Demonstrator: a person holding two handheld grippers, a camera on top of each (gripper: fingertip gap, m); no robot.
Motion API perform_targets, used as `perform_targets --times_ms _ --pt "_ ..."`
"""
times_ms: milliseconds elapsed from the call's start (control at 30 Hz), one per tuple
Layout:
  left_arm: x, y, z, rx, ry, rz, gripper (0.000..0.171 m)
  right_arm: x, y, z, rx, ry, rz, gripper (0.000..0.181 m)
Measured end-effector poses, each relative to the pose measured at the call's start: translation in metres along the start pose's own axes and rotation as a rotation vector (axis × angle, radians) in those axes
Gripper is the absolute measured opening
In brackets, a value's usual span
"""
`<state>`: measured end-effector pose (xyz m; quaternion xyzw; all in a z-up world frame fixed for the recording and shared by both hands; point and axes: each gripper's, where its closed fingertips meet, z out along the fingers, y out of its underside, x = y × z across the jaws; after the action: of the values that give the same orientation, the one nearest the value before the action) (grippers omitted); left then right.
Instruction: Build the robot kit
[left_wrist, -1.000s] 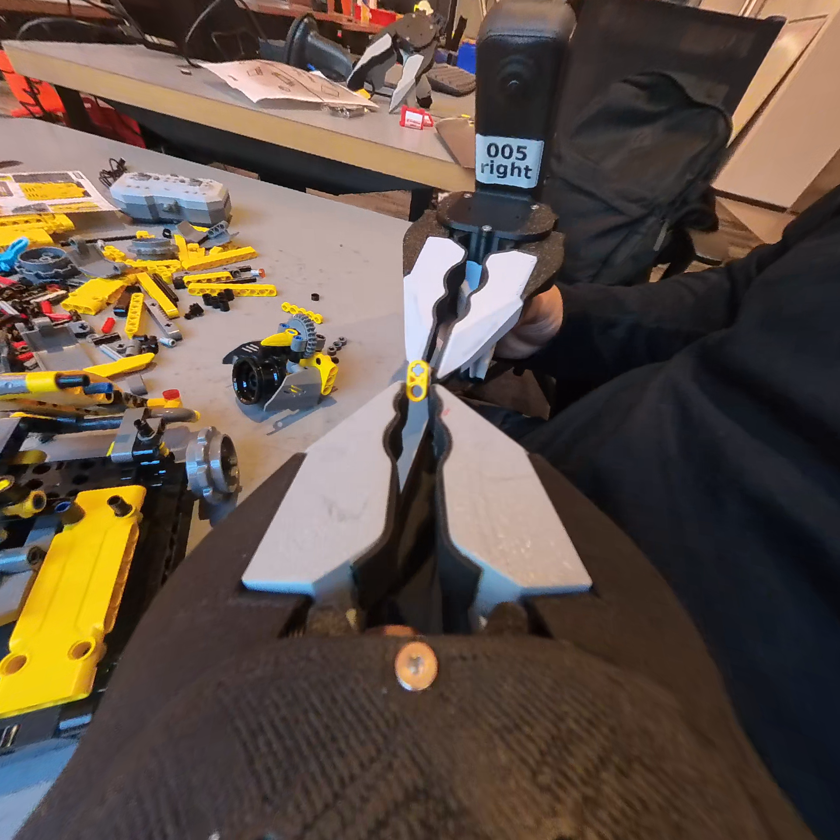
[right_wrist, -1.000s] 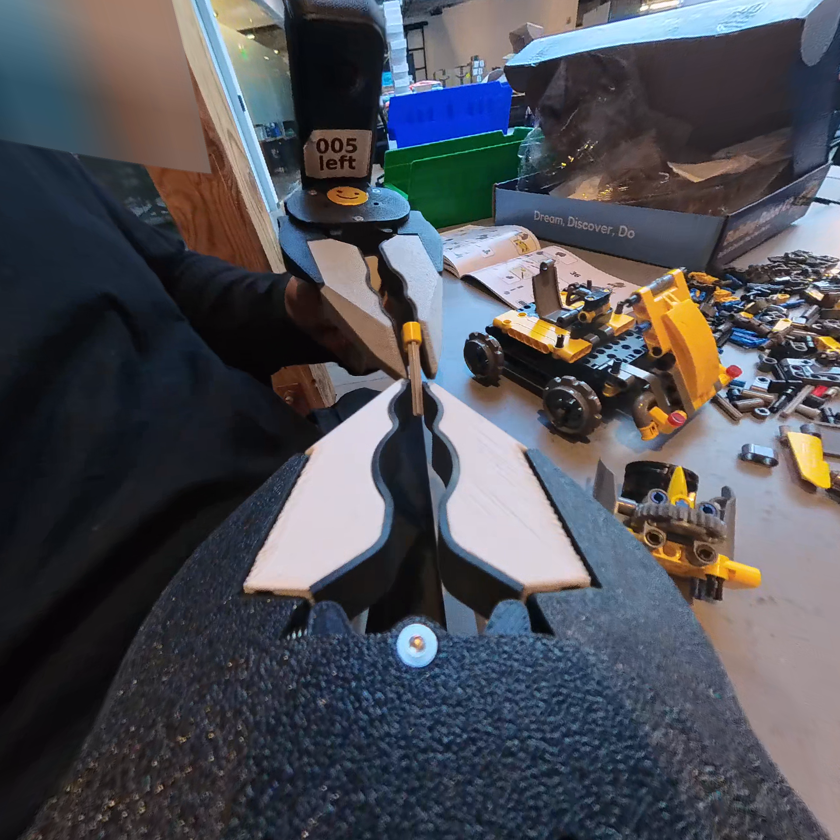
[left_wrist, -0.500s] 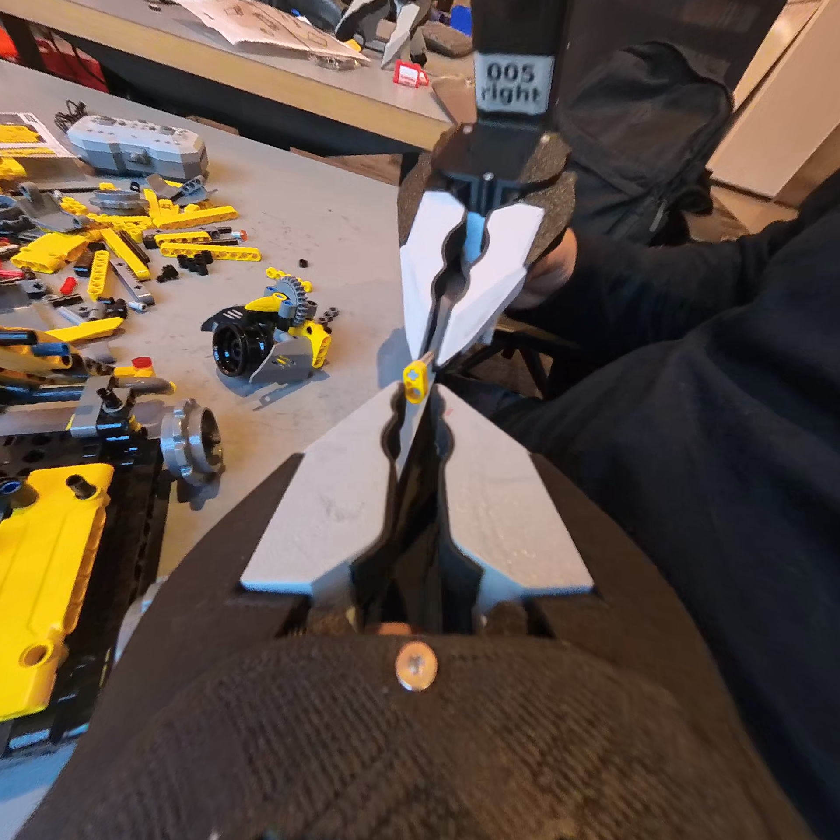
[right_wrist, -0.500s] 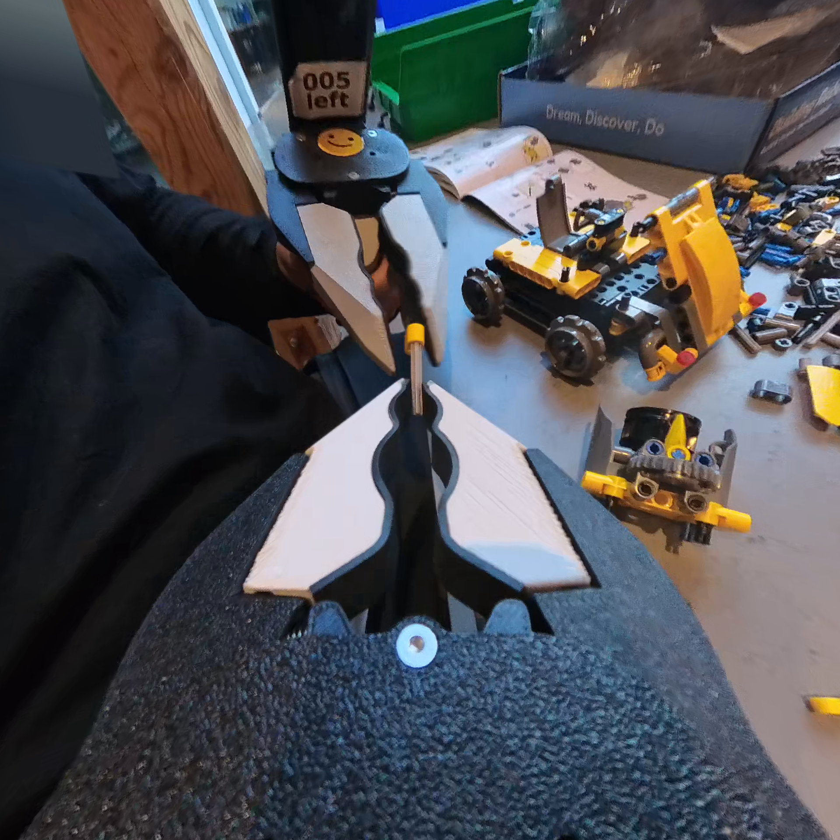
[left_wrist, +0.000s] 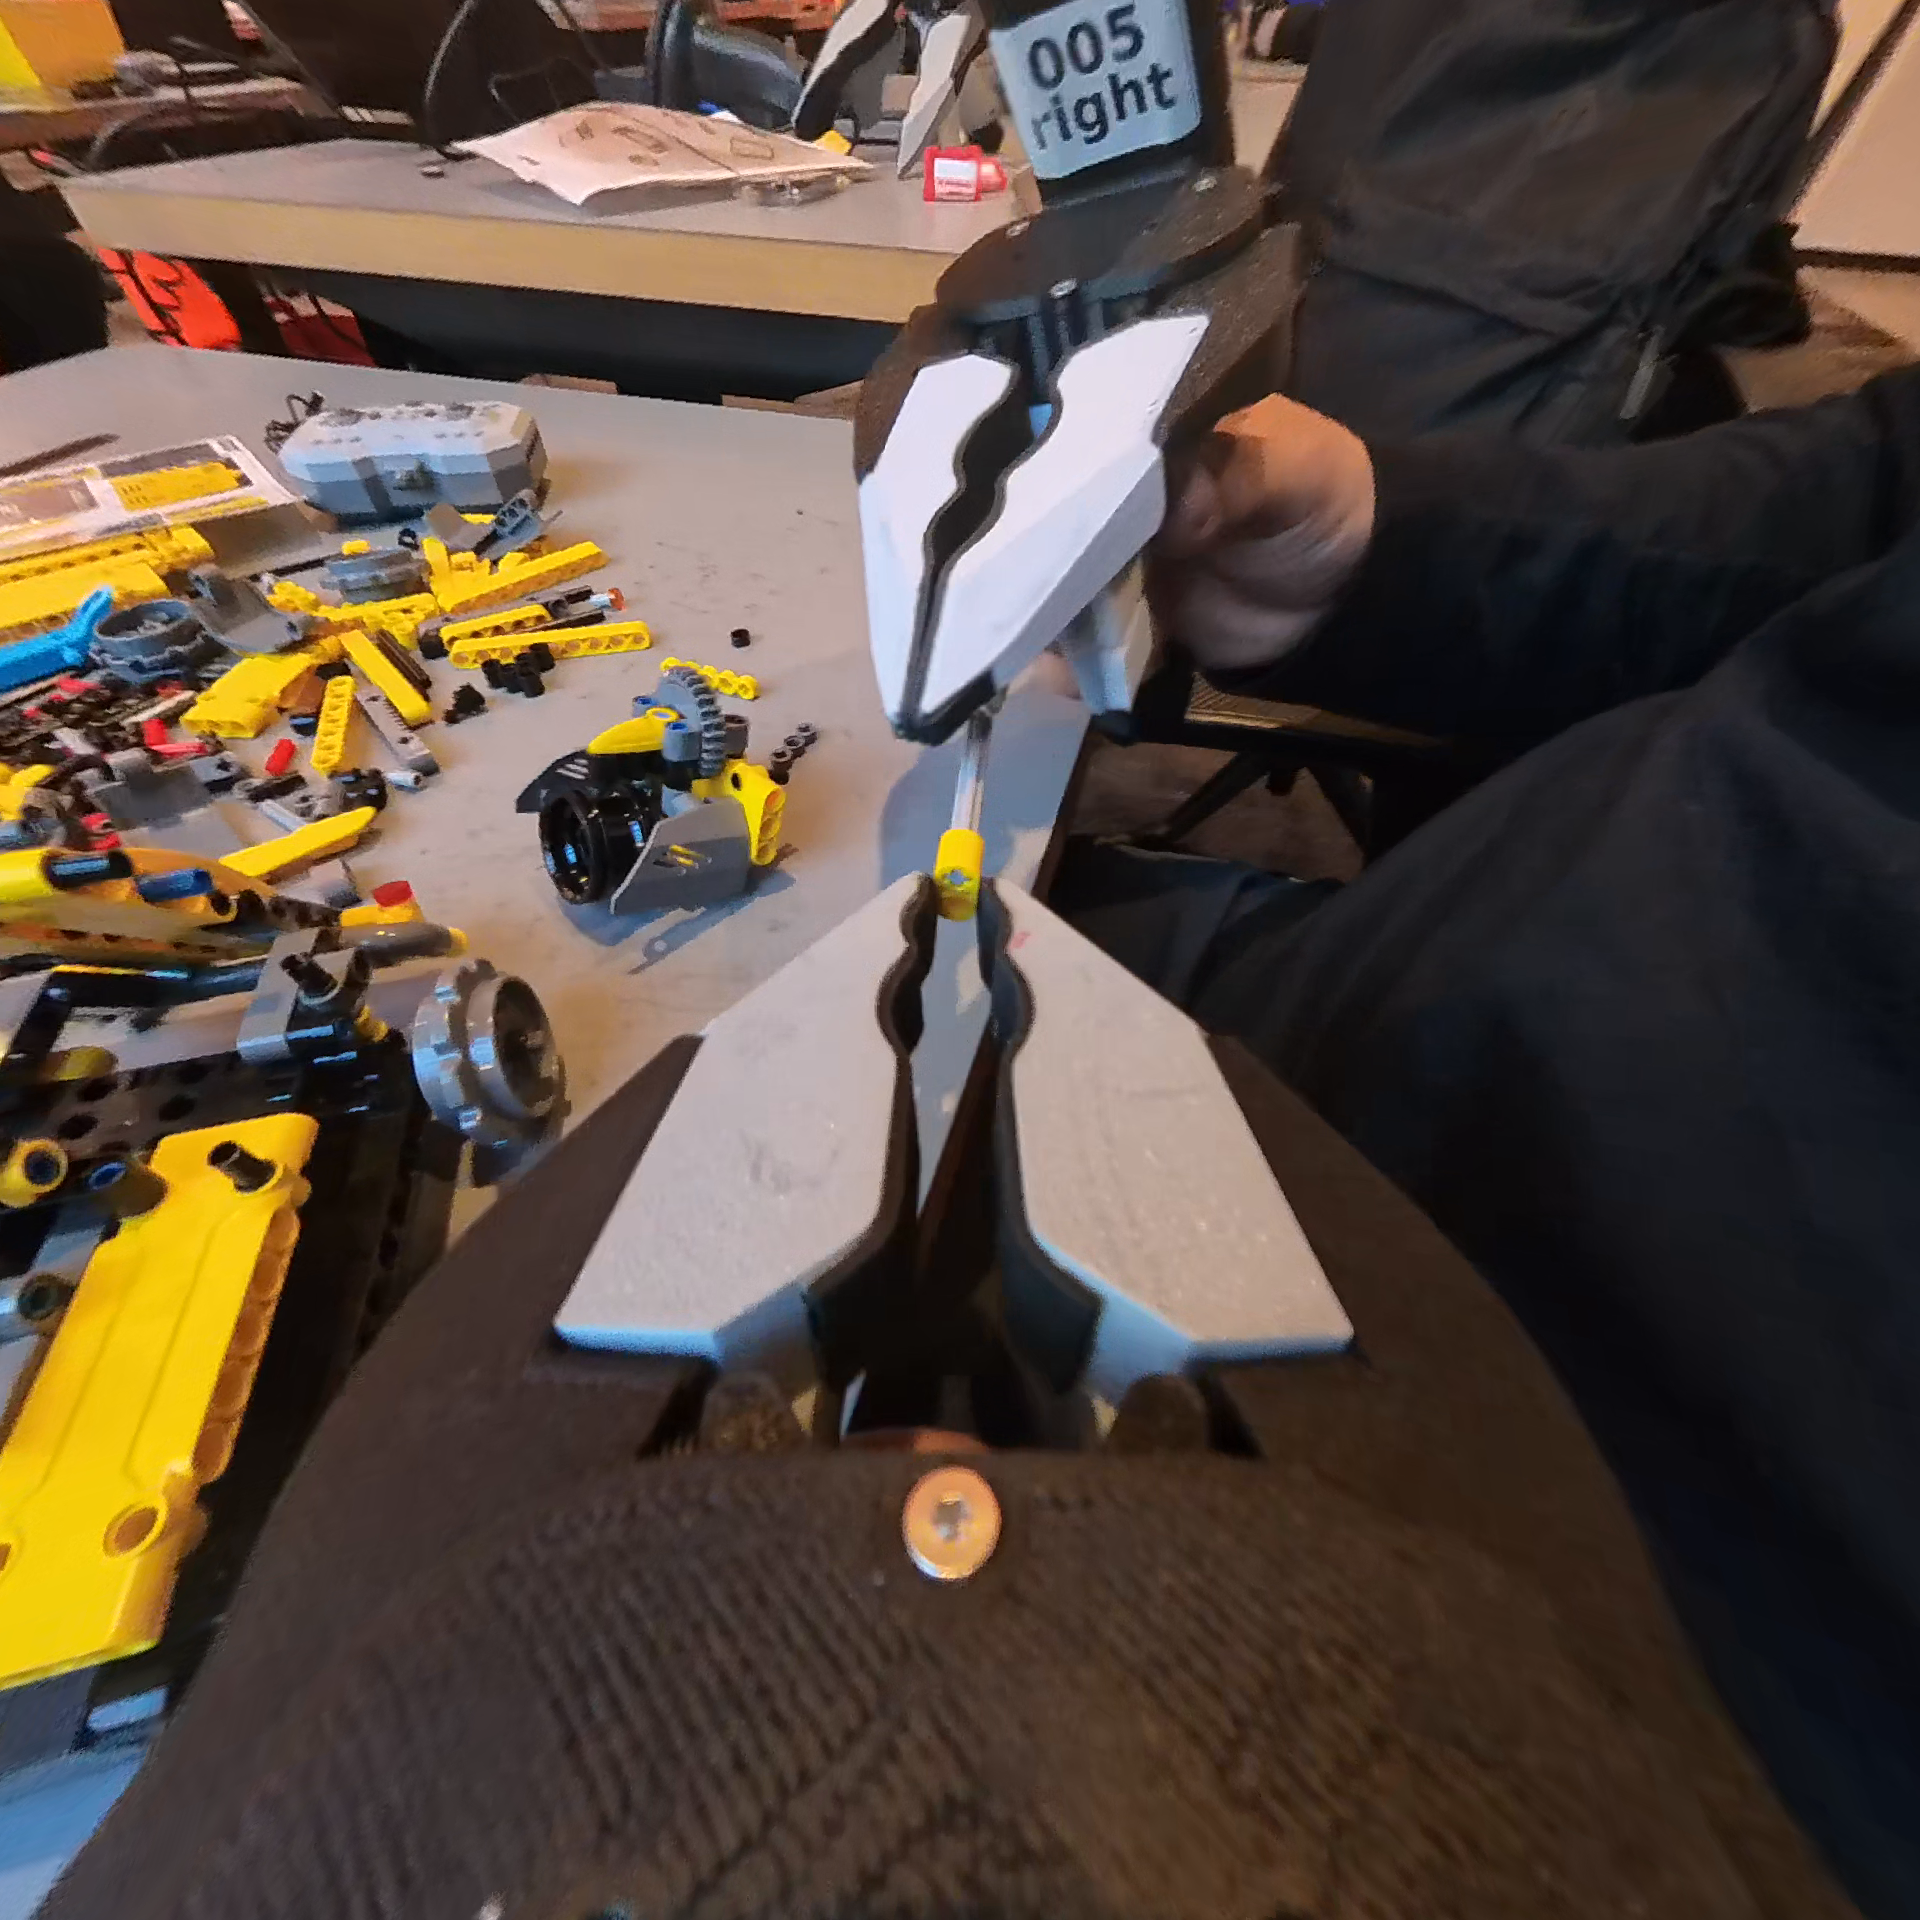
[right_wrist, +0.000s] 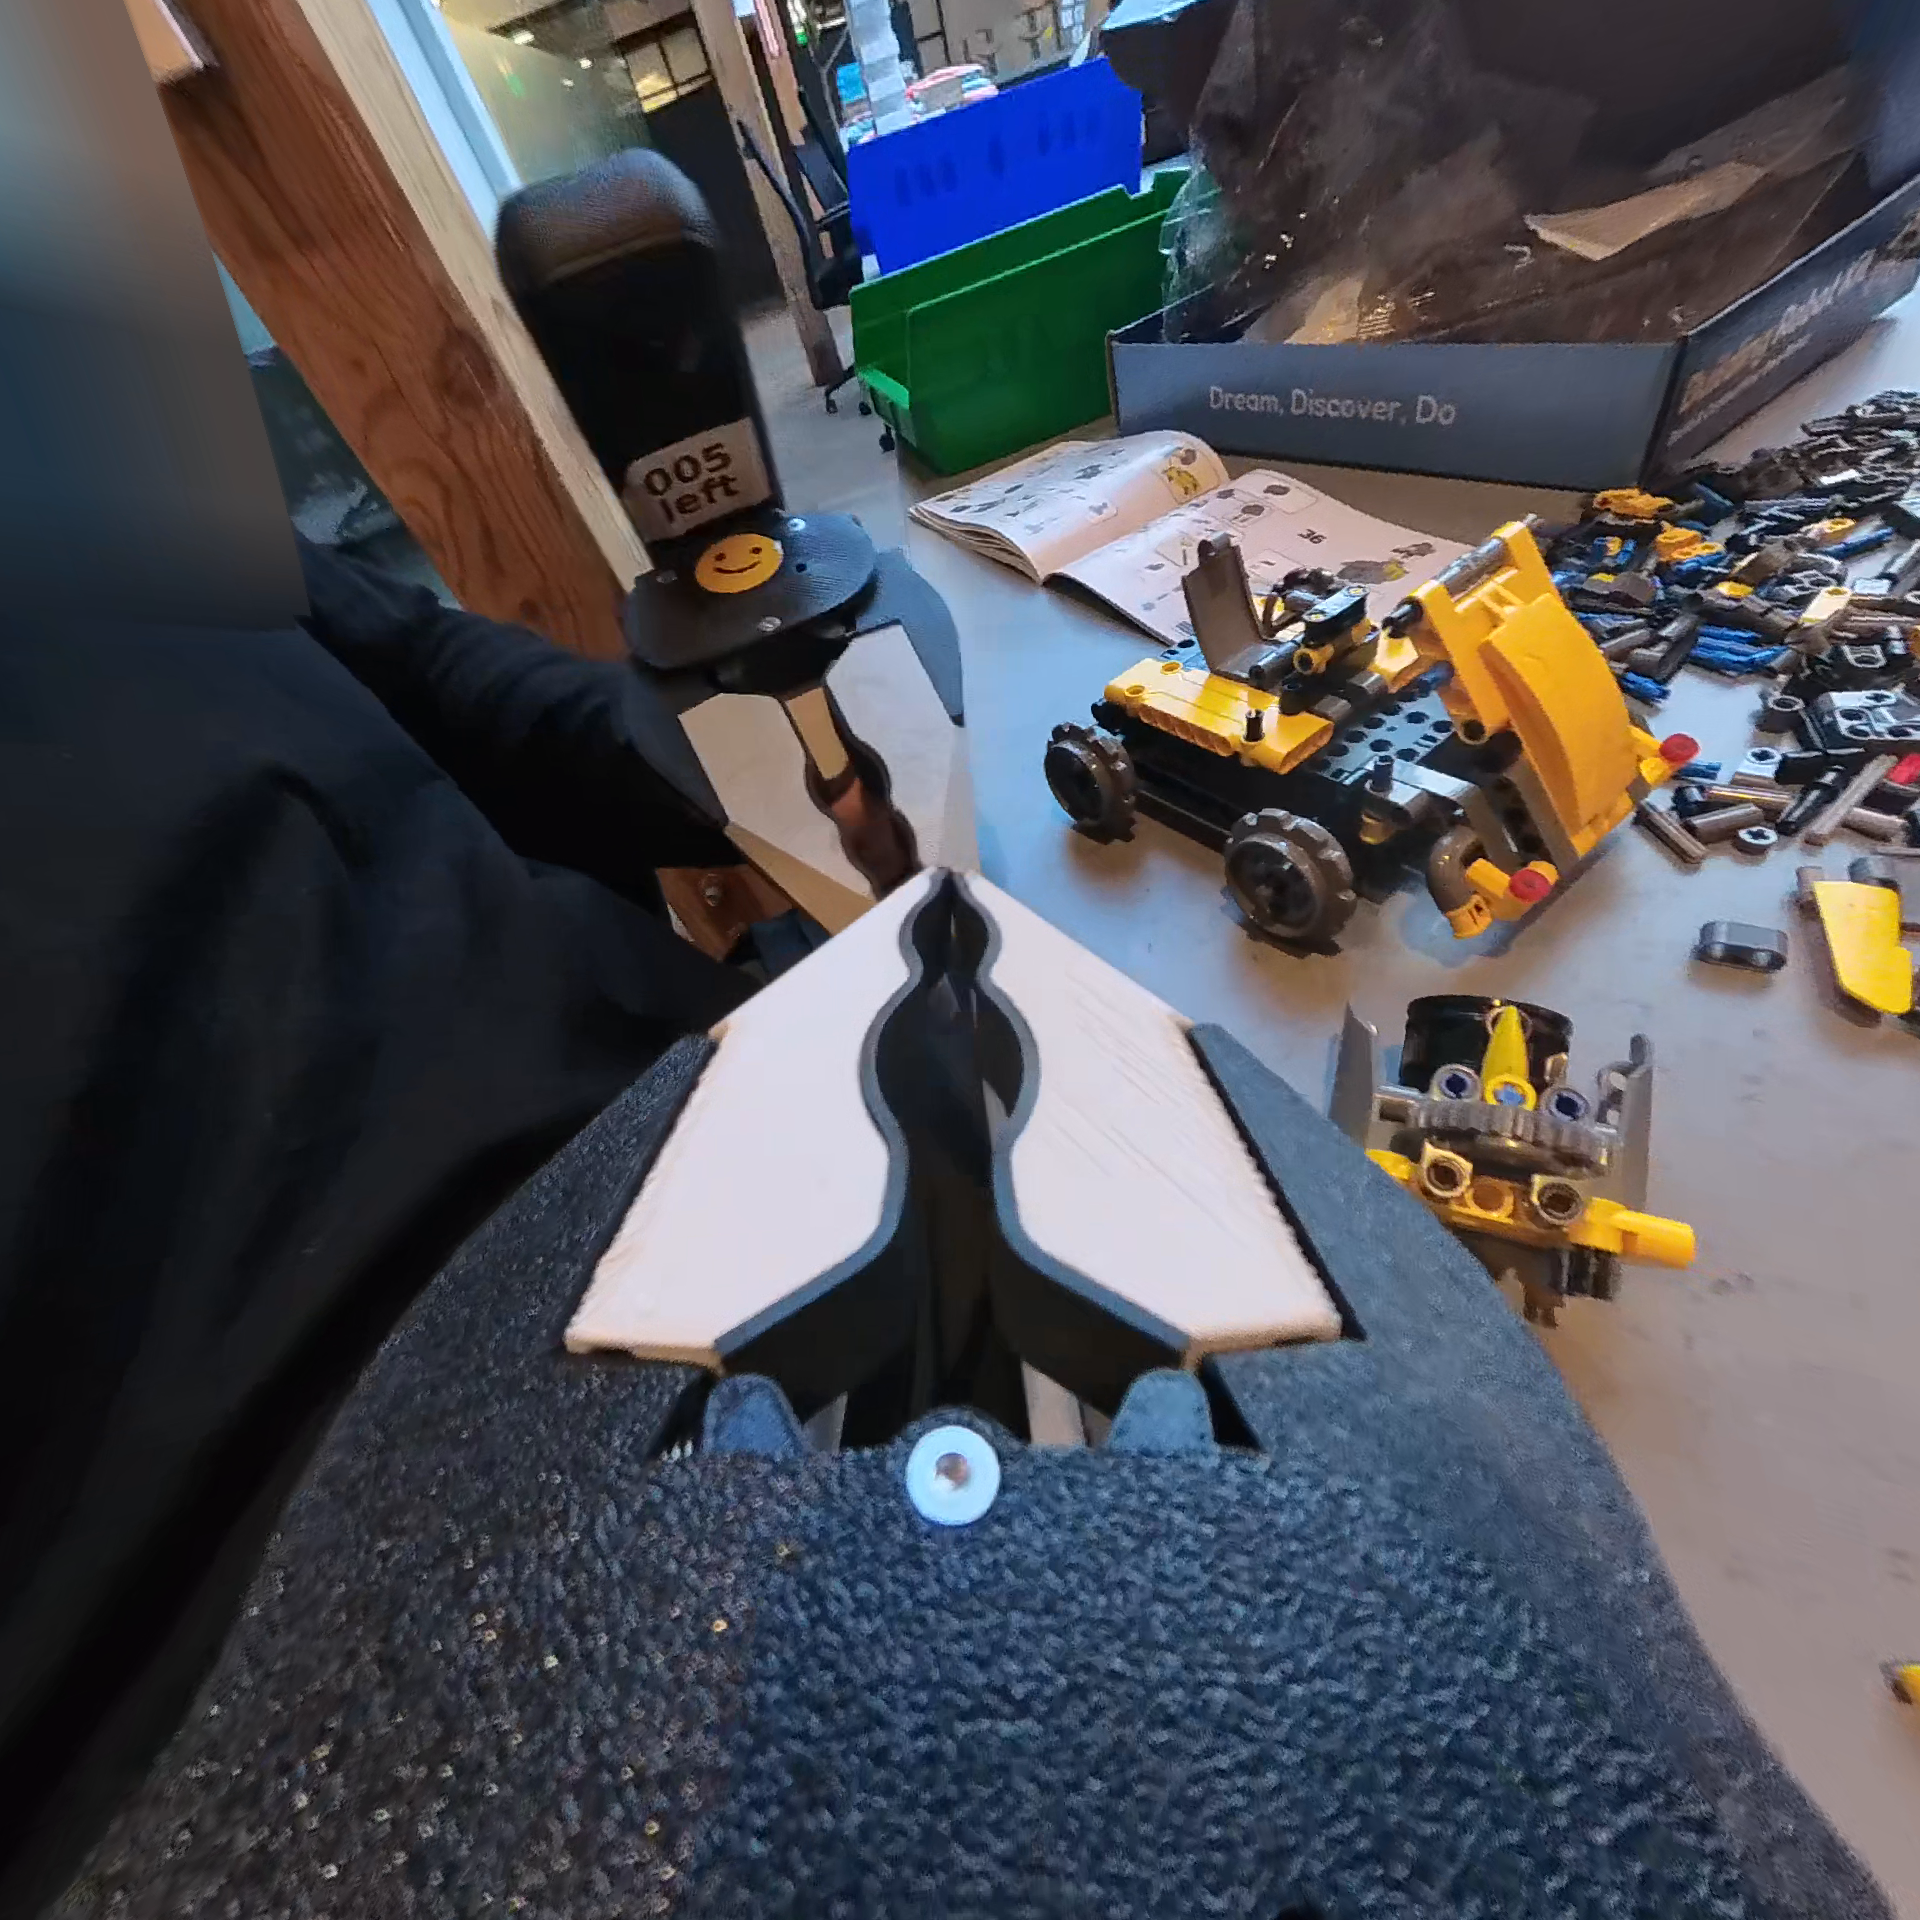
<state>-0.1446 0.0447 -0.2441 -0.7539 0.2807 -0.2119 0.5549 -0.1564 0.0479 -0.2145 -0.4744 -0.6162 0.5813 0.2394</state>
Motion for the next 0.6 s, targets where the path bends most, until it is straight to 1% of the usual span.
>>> perform_targets --times_ms 100,300,433,600 --pt "-0.005 0.002 -0.001 -0.004 -0.023 -0.004 0.005 0.005 -0.001 -0.003 0.015 0.022 0.015 0.000" --pt "-0.017 0.000 -0.005 0.020 -0.064 -0.036 0.005 0.019 -0.004 -0.013 0.063 0.066 0.096 0.008" --pt "-0.020 -0.004 -0.008 0.042 -0.088 -0.026 0.005 0.024 -0.003 -0.016 0.084 0.066 0.154 0.013" --pt "-0.021 -0.009 -0.010 0.070 -0.102 0.000 0.005 0.026 -0.001 -0.016 0.092 0.070 0.181 0.015"
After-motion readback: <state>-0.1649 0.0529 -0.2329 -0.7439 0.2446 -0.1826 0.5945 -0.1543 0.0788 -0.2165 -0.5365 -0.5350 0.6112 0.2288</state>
